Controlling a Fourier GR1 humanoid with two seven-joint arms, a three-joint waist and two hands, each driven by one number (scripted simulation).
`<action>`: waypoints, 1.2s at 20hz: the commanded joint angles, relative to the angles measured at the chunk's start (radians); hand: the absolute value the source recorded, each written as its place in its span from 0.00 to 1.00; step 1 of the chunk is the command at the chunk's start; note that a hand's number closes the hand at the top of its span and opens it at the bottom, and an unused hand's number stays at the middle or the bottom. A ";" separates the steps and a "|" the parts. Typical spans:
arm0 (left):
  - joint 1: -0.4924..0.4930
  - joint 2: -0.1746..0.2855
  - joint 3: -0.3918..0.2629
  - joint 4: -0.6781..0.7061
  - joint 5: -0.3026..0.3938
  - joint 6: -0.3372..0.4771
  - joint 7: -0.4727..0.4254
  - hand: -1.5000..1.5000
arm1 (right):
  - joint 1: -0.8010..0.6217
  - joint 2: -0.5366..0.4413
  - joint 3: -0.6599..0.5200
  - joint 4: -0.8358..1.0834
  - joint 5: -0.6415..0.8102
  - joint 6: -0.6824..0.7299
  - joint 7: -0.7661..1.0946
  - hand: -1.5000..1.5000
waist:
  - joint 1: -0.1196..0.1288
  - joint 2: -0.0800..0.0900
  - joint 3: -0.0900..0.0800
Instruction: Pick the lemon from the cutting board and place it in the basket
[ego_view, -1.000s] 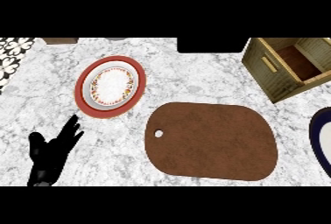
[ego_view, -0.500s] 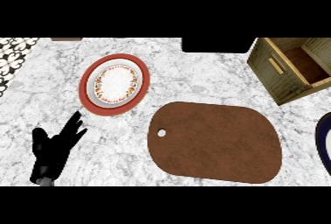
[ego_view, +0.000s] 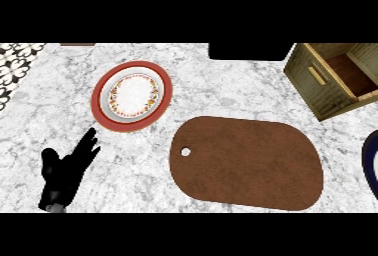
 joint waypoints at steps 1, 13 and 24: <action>0.031 0.014 0.007 0.090 0.013 -0.033 0.033 0.50 | -0.020 0.089 -0.007 0.140 0.001 -0.066 -0.048 1.00 | 0.003 0.012 -0.011; 0.045 -0.003 0.001 0.076 -0.003 -0.036 0.023 0.50 | -0.021 -0.004 0.045 0.410 0.192 -0.158 -0.270 1.00 | 0.011 0.020 -0.012; 0.026 -0.043 -0.011 0.097 -0.028 -0.009 0.024 0.50 | -0.022 -0.075 0.077 0.624 0.294 -0.171 -0.608 0.00 | 0.005 0.018 -0.010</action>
